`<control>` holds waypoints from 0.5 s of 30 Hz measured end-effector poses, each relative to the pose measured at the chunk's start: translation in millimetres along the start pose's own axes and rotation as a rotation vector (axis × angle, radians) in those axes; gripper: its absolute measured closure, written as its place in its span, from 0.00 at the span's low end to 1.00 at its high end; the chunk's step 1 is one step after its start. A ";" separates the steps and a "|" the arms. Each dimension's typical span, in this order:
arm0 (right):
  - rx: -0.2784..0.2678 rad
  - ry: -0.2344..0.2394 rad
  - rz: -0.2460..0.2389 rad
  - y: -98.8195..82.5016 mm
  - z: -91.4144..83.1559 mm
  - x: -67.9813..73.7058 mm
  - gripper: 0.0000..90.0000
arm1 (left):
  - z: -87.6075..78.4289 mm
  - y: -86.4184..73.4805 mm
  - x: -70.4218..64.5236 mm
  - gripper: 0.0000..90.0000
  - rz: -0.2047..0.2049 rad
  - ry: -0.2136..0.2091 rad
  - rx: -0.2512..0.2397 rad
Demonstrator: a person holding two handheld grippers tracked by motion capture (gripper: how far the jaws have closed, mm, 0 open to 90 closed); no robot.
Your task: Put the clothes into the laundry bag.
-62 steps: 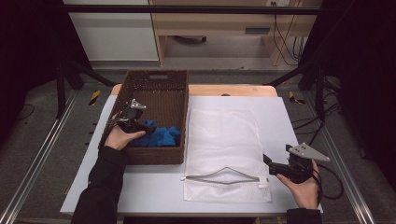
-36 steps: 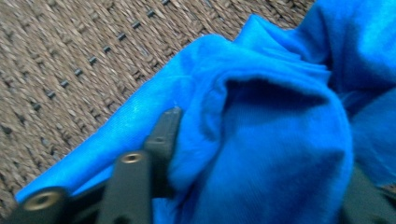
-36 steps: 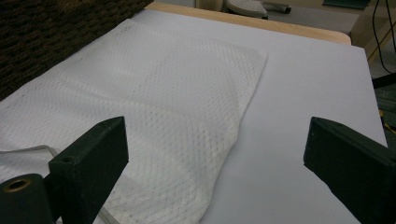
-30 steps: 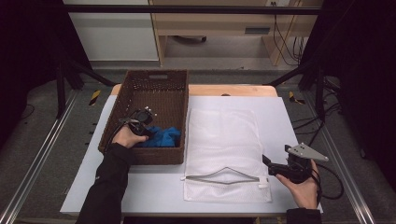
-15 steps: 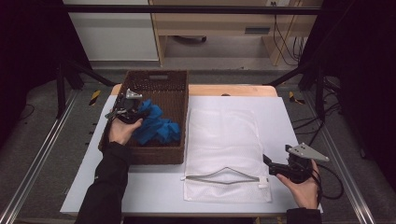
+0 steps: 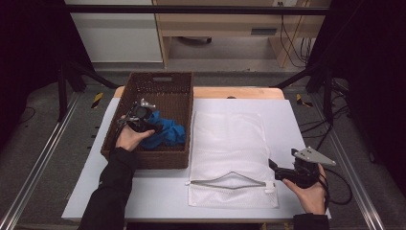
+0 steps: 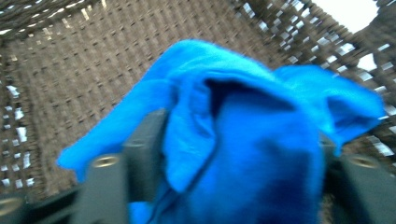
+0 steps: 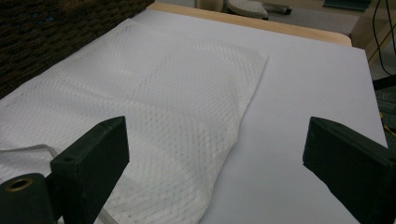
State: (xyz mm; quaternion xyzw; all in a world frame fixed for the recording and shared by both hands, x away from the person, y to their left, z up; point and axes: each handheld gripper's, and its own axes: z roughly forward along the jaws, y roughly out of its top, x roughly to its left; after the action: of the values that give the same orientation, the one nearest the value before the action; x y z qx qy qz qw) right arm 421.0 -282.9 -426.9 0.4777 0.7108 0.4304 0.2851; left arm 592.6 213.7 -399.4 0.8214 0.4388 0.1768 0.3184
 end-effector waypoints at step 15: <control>0.011 0.003 -0.008 -0.2 0.7 0.6 0.08 | 21.8 -10.0 1.9 0.25 -0.003 0.025 0.221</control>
State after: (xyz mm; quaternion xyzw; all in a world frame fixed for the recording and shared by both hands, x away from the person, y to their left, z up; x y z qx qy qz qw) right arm 421.2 -282.1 -427.4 0.4757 0.7155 0.4261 0.2832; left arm 600.0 211.4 -422.2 0.8486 0.4608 0.1371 0.2208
